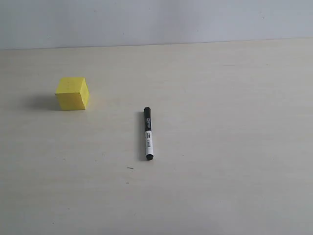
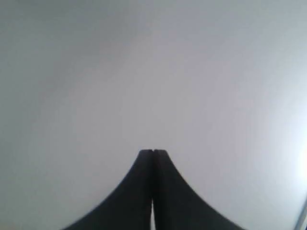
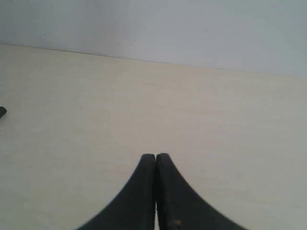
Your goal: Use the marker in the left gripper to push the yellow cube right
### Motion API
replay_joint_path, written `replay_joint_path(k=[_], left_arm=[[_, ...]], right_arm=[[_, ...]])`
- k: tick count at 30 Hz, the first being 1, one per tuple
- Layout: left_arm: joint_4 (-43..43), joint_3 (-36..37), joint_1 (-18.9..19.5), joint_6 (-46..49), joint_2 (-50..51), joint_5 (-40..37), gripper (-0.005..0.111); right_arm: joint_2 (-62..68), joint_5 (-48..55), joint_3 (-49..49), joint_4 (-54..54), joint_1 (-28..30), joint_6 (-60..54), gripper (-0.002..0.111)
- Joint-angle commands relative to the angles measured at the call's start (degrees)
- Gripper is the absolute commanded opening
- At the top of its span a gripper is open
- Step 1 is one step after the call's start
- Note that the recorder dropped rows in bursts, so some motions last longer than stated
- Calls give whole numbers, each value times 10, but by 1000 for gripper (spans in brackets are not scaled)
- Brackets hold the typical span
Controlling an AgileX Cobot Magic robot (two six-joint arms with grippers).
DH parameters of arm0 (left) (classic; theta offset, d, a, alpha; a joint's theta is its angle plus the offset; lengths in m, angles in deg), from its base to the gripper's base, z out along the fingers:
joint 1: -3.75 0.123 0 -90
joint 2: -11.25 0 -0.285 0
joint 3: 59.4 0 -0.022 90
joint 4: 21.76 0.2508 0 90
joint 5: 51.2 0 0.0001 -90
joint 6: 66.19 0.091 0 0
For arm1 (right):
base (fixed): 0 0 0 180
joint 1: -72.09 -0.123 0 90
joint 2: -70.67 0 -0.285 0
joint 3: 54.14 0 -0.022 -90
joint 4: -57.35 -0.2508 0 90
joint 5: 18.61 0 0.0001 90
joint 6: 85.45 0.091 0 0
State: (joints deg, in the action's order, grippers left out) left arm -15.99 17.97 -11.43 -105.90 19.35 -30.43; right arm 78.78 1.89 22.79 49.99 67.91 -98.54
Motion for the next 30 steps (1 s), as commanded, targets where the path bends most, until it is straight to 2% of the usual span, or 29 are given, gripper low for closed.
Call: replay_joint_path(k=[1, 2, 4, 6, 13, 15, 17, 20, 30], left_arm=[[-31, -70, 2, 42, 17, 111, 0], [-65, -127, 6, 92, 42, 18, 0], [-117, -214, 15, 202, 96, -117, 0], [-130, -292, 26, 281, 182, -217, 0], [-77, -494, 46, 292, 517, -606, 0], [-79, -545, 40, 298, 609, -694, 0], [-80, -583, 19, 305, 678, -765, 0], [-82, -615, -30, 285, 763, -809, 0], [-71, -668, -215, 149, 928, -816, 0]], right_arm=[[-3, -4, 3, 0, 4, -4, 0], [-3, -4, 3, 0, 4, -4, 0], [-3, -4, 3, 0, 4, -4, 0], [-3, -4, 3, -2, 4, -4, 0], [-3, -4, 3, -2, 4, -4, 0], [-3, -4, 3, -2, 4, -4, 0], [-3, -5, 3, -1, 4, -4, 0], [-3, -7, 3, -1, 4, -4, 0], [-3, -6, 3, -1, 4, -4, 0]])
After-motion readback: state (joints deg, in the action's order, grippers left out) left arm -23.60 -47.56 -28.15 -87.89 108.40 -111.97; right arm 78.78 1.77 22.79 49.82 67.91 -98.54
